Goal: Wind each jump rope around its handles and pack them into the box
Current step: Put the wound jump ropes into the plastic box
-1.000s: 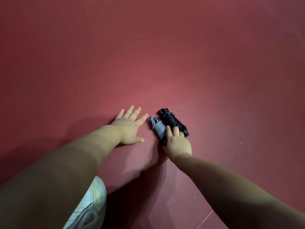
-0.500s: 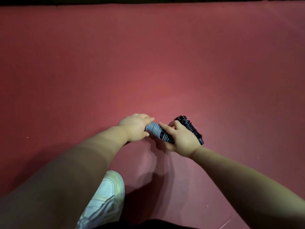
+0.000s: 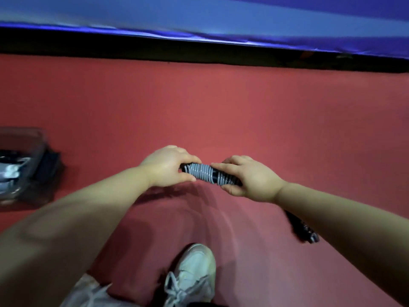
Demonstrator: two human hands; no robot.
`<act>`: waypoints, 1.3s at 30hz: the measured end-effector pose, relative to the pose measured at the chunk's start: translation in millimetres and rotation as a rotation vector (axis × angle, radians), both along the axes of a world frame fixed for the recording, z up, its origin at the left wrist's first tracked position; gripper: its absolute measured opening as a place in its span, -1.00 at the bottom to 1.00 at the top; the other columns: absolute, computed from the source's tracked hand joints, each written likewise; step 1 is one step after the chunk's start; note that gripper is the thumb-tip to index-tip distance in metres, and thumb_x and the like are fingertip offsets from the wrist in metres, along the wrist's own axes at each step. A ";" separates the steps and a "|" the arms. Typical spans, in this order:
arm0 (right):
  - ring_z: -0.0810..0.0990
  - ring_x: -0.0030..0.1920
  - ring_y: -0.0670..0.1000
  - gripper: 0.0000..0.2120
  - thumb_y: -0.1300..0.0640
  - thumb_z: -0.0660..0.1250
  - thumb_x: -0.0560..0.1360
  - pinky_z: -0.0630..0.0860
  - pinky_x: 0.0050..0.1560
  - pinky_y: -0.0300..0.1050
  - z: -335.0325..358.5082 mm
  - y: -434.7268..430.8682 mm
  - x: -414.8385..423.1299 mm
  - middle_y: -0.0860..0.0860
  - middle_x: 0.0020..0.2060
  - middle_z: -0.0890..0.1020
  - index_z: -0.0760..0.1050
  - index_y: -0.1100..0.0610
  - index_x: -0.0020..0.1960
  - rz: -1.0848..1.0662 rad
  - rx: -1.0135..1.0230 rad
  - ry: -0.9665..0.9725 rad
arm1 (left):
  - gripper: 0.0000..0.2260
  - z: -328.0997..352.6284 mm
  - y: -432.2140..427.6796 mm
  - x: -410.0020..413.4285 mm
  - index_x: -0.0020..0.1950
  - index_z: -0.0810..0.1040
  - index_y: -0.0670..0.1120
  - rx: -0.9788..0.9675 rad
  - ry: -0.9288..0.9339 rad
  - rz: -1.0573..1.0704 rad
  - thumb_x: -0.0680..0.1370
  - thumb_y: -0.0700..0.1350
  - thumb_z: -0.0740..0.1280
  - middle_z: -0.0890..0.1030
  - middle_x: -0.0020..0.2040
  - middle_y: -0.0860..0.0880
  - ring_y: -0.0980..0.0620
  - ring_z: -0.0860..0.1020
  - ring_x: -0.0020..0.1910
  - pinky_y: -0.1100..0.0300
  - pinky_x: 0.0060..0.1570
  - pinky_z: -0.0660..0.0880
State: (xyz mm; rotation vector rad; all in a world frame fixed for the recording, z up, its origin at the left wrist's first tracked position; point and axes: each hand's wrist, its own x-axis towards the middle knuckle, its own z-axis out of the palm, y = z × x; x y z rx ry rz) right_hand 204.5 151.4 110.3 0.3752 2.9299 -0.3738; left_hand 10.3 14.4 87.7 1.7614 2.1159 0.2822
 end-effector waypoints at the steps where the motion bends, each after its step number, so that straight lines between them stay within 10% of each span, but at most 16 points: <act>1: 0.49 0.12 0.18 -0.43 -0.08 0.30 0.45 0.43 0.19 0.03 4.9 -10.2 -17.0 0.06 0.17 0.51 0.32 -0.04 0.44 0.023 0.014 0.018 | -0.60 7.1 -12.8 -13.9 0.29 0.47 0.20 0.009 0.014 0.017 0.45 0.18 0.36 0.56 0.07 0.11 0.04 0.45 0.12 0.05 0.20 0.39; 20: 0.35 0.31 0.15 -0.45 -0.05 0.25 0.54 0.32 0.30 -0.05 -15.0 -279.8 -385.3 0.09 0.29 0.38 0.18 -0.04 0.48 0.433 -0.072 0.098 | -0.61 25.7 -327.0 -292.5 0.23 0.53 0.14 -0.180 0.254 0.586 0.42 0.06 0.46 0.56 0.12 0.06 -0.01 0.48 0.16 0.08 0.18 0.40; 27: 0.40 0.26 0.17 -0.45 -0.05 0.32 0.50 0.39 0.22 0.01 -89.2 -321.7 -432.5 0.12 0.24 0.39 0.25 -0.01 0.44 0.549 -0.098 -0.133 | -0.69 -45.9 -342.8 -320.9 0.12 0.51 0.16 -0.597 0.460 0.457 0.41 0.18 0.39 0.55 0.10 0.14 0.05 0.44 0.20 0.17 0.15 0.28; 33: 0.37 0.23 0.16 -0.50 0.04 0.34 0.48 0.32 -0.05 -0.04 -115.1 -330.7 -428.2 0.13 0.21 0.35 0.28 0.06 0.37 0.577 -0.041 -0.002 | -0.87 -66.4 -333.7 -341.0 -0.30 0.44 0.01 -0.679 0.259 0.564 0.37 -0.15 0.36 0.55 -0.35 0.11 0.08 0.49 -0.34 0.22 -0.36 0.33; 39: 0.34 0.28 0.11 -0.49 -0.13 0.28 0.51 0.38 0.08 -0.02 -100.9 -320.2 -431.1 0.06 0.26 0.32 0.31 -0.04 0.41 0.620 0.043 -0.075 | -0.88 -51.5 -330.0 -339.1 -0.12 0.51 0.10 -0.748 0.270 0.510 0.43 -0.03 0.43 0.60 -0.14 0.12 0.04 0.55 -0.12 0.18 -0.08 0.49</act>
